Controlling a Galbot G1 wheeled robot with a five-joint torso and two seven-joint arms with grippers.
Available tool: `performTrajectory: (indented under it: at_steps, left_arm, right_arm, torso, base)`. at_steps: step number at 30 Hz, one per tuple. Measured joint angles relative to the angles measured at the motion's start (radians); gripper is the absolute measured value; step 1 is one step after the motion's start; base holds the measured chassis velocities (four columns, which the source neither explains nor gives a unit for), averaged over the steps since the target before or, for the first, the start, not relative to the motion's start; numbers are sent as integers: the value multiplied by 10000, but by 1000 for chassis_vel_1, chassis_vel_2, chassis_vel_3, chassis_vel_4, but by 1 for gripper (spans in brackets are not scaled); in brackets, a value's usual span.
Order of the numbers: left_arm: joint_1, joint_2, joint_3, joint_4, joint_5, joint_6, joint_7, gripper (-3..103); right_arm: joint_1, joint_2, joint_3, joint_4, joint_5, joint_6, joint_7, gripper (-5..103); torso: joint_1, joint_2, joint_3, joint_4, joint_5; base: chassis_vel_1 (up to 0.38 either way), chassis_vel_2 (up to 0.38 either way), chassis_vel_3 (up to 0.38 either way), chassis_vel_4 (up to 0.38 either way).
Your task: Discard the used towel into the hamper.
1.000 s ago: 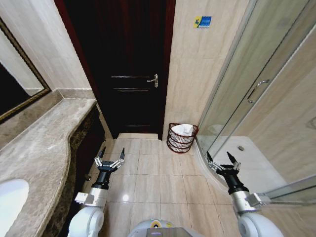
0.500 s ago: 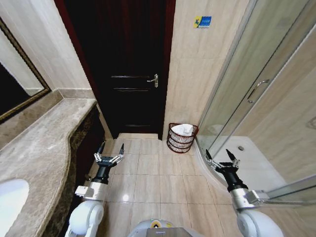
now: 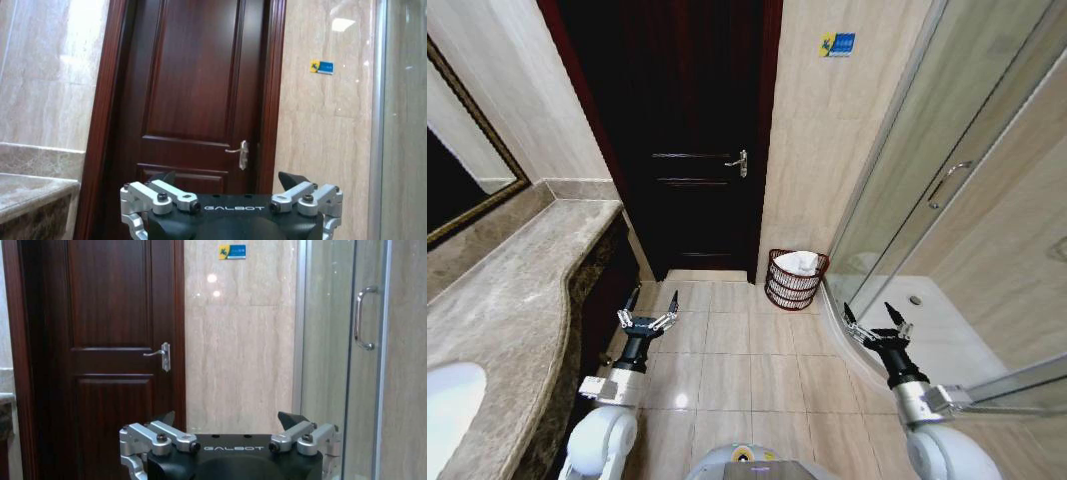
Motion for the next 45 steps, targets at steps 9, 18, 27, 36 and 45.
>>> performTrajectory:
  at_steps: [9,18,27,36,45]
  left_arm:
    - [3,-1,-1,0,0,-8,1,100]
    - [3,-2,-1,0,0,-13,4,100]
    - [4,-2,-1,2,-1,-14,7,100]
    - [3,-1,-1,4,-1,-14,7,100]
    - [3,-2,-1,4,-1,-14,7,100]
  right_arm:
    - [-1,0,-2,-1,0,4,-1,100]
    - [-2,-1,-2,-1,1,4,-1,100]
    - [-2,-1,-3,-1,2,4,-1,100]
    - [-2,-1,-2,-2,3,5,-1,100]
    - [-2,-1,-2,-2,3,5,-1,100]
  torso:
    - [0,0,0,0,0]
    - [0,0,0,0,0]
    - [0,-1,-1,0,0]
    - [0,-1,0,0,0]
    - [0,-1,-1,0,0]
  base:
    - [0,0,0,0]
    - [0,0,0,0]
    - [0,0,0,0]
    - [0,0,0,0]
    - [0,0,0,0]
